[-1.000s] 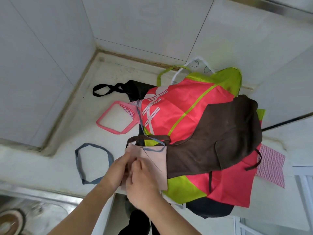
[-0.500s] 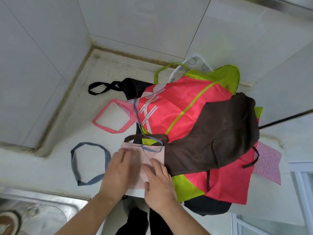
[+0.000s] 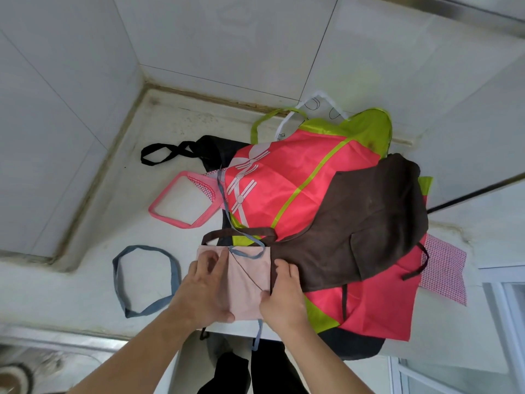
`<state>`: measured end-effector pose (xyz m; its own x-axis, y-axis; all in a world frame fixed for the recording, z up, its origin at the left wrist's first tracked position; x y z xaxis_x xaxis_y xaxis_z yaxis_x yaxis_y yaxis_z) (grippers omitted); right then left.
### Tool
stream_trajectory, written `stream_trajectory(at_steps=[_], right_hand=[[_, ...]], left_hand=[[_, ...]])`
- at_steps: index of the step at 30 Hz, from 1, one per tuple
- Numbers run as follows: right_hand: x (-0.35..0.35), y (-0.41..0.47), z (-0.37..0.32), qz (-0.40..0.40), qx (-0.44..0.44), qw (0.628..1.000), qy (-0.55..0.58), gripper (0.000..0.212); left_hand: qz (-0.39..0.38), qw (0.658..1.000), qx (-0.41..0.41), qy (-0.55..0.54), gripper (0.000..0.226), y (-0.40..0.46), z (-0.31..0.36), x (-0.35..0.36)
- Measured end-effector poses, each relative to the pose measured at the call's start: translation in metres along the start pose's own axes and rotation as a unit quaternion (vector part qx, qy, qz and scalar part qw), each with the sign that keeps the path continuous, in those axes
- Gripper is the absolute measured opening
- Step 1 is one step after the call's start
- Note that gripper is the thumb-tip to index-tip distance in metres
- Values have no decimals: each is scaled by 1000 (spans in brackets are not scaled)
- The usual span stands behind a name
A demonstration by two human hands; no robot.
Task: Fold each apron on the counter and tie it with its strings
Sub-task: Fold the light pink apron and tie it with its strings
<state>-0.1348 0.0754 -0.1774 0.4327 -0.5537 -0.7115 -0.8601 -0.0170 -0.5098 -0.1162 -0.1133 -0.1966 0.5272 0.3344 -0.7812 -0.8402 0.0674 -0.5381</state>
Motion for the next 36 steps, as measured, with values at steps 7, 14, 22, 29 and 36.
stream_trajectory(at_steps=[7,14,22,29,36], right_hand=[[12,2,15,-45,57,997,-10,12],[10,-6,15,-86,10,996,-36,22],[3,-10,27,-57,38,997,47,14],[-7,-13,34,-47,44,996,67,45],[-9,-17,37,-77,33,994,75,38]], left_hand=[[62,989,109,-74,72,-10,34,3],[112,935,-8,-336,62,21,19,-32],[234,951,51,-198,54,-15,29,-44],[136,966,102,-192,15,-26,47,-1],[107,959,30,-260,30,15,26,-9]])
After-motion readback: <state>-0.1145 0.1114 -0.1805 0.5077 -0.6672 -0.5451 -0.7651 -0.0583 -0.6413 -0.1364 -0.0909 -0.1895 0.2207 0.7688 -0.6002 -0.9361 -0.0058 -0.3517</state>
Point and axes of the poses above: each hand's wrist, its own y-axis towards the middle knuckle, its own x-axis out of the palm, z = x × y, the point moved 8 cm from there along y, towards the middle knuckle, and after that the axes turned 1 degree about -z, right-handed, at the moved point
